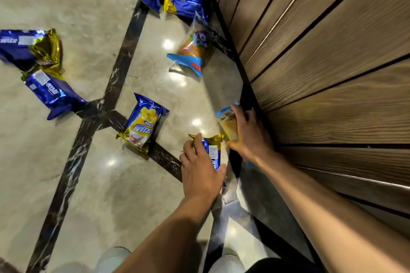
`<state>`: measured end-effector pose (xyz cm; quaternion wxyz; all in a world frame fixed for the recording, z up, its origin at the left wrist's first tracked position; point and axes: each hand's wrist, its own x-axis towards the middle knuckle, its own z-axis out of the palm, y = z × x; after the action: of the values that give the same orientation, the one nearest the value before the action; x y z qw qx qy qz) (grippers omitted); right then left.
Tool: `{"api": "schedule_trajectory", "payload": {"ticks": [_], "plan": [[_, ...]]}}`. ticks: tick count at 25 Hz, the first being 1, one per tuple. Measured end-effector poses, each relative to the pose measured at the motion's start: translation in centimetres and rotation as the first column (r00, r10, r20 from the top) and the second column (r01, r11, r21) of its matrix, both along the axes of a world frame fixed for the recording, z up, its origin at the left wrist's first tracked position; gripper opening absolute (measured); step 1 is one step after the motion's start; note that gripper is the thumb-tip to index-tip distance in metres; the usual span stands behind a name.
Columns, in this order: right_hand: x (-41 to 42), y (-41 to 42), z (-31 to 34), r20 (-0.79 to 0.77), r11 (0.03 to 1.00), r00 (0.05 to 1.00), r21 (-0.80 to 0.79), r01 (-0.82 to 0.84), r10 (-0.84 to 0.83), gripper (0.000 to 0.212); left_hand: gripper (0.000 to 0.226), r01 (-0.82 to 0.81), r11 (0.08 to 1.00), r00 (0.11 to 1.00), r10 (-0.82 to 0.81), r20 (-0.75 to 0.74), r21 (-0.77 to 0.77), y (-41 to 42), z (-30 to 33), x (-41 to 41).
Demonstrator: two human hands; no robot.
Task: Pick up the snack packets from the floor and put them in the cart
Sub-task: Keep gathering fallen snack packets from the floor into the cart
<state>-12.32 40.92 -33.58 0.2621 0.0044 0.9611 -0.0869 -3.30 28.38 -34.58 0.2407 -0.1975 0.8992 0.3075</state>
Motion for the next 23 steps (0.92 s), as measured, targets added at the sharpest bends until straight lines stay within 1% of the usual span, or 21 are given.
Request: {"api": "schedule_trajectory", "payload": {"ticks": [2,4,6,9,10,12,13,14,16,19,21,23], "plan": [[0.0,-0.4,-0.7,-0.014,0.999,0.999,-0.019,0.034,-0.034,0.102,0.094,-0.021,1.000,0.999,0.021,-0.034,-0.013,0.2,-0.2,-0.3],[-0.2,-0.7,-1.2,-0.039,0.997,0.997,-0.031,0.068,-0.069,0.095,0.089,-0.043,0.999,0.997,0.043,-0.063,-0.003,0.2,-0.2,-0.5],[-0.4,-0.9,-1.2,-0.040,0.994,0.994,-0.034,0.100,-0.101,0.091,0.088,-0.054,0.998,0.996,0.057,-0.071,0.038,-0.1,-0.4,-0.5],[0.0,-1.4,0.1,-0.064,0.994,0.993,-0.041,0.097,-0.099,0.092,0.086,-0.114,0.986,0.990,0.123,-0.070,0.120,-1.0,0.7,-0.6],[0.3,-1.7,1.0,-0.086,0.994,0.992,-0.068,0.091,-0.096,0.093,0.086,-0.138,0.980,0.985,0.151,-0.078,0.146,-1.5,1.5,-0.7],[0.8,-2.4,3.3,-0.063,0.967,0.983,-0.204,0.154,-0.170,0.099,0.089,-0.183,0.968,0.976,0.200,-0.087,0.173,-2.5,3.8,-0.9],[1.0,-3.1,5.3,-0.015,0.934,0.973,-0.284,0.217,-0.230,0.102,0.091,-0.215,0.960,0.968,0.233,-0.088,0.179,-3.3,5.6,-1.2],[1.3,-3.7,7.7,0.028,0.907,0.963,-0.331,0.260,-0.266,0.104,0.093,-0.239,0.955,0.962,0.257,-0.088,0.176,-4.1,7.8,-1.2],[2.5,-5.4,13.5,0.027,0.910,0.965,-0.326,0.256,-0.262,0.106,0.096,-0.279,0.947,0.953,0.294,-0.077,0.160,-5.8,13.6,-0.7],[4.7,-8.5,24.4,0.019,0.904,0.966,-0.348,0.248,-0.258,0.101,0.093,-0.330,0.931,0.937,0.343,-0.061,0.157,-8.9,24.8,0.7],[5.8,-10.4,31.7,0.028,0.895,0.968,-0.375,0.241,-0.249,0.098,0.091,-0.326,0.932,0.935,0.342,-0.087,0.157,-10.9,32.2,1.6],[6.0,-12.8,40.8,0.030,0.867,0.962,-0.426,0.257,-0.270,0.099,0.090,-0.319,0.932,0.931,0.342,-0.129,0.173,-13.3,41.4,1.8]]}}
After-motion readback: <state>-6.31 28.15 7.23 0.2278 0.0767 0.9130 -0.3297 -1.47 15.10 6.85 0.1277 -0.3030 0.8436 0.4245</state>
